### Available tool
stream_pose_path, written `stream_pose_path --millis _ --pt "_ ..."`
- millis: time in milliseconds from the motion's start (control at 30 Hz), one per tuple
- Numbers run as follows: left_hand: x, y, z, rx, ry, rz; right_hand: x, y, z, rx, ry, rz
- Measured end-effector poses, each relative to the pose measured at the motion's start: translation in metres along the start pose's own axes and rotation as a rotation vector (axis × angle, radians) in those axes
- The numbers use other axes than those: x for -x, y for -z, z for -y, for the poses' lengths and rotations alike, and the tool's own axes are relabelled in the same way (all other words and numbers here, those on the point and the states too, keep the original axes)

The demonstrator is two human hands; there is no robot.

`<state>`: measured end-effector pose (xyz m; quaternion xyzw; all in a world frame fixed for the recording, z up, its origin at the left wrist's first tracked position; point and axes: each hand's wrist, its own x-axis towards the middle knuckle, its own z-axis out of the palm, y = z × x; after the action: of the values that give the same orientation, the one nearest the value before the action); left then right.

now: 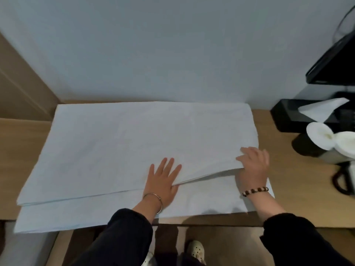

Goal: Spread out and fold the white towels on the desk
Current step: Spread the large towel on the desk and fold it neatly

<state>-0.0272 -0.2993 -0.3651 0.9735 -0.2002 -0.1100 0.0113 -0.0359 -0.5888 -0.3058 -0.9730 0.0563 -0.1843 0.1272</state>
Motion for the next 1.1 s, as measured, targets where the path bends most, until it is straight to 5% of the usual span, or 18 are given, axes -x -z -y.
stream_pose_path --millis 167,233,400,533,600,700,767,833,867,933,1100 --pt "-0.012 0.01 0.007 -0.012 -0.049 0.004 0.024 0.008 -0.017 0.442 -0.102 0.502" --pt "-0.013 0.013 0.005 -0.006 -0.059 0.017 0.025 0.0 0.002 0.465 -0.104 0.507" --pt "0.004 0.02 0.032 0.018 -0.014 -0.039 0.036 -0.04 0.06 0.185 0.219 0.611" --pt "0.014 0.033 0.067 -0.073 0.178 0.026 0.032 -0.038 0.069 0.109 0.138 0.642" --pt "0.013 0.054 0.068 -0.063 0.091 -0.049 0.02 -0.023 0.073 -0.015 0.064 0.576" --pt "0.022 0.075 0.072 -0.104 -0.167 -0.607 0.01 0.002 0.079 -0.091 0.12 0.055" --pt "0.046 0.068 0.077 -0.152 -0.288 -0.749 0.031 0.008 0.084 -0.074 0.242 -0.088" --pt "0.075 0.047 0.076 -0.205 -0.344 -0.539 0.064 -0.001 0.088 0.095 0.373 0.244" --pt "0.087 0.036 0.074 -0.202 -0.294 -0.293 0.082 -0.01 0.087 0.15 0.331 0.457" --pt "0.104 0.013 0.068 -0.12 -0.091 0.005 0.103 -0.025 0.08 0.179 0.152 0.58" --pt "0.103 -0.007 0.063 0.008 0.007 -0.076 0.097 -0.041 0.072 0.208 0.085 0.566"
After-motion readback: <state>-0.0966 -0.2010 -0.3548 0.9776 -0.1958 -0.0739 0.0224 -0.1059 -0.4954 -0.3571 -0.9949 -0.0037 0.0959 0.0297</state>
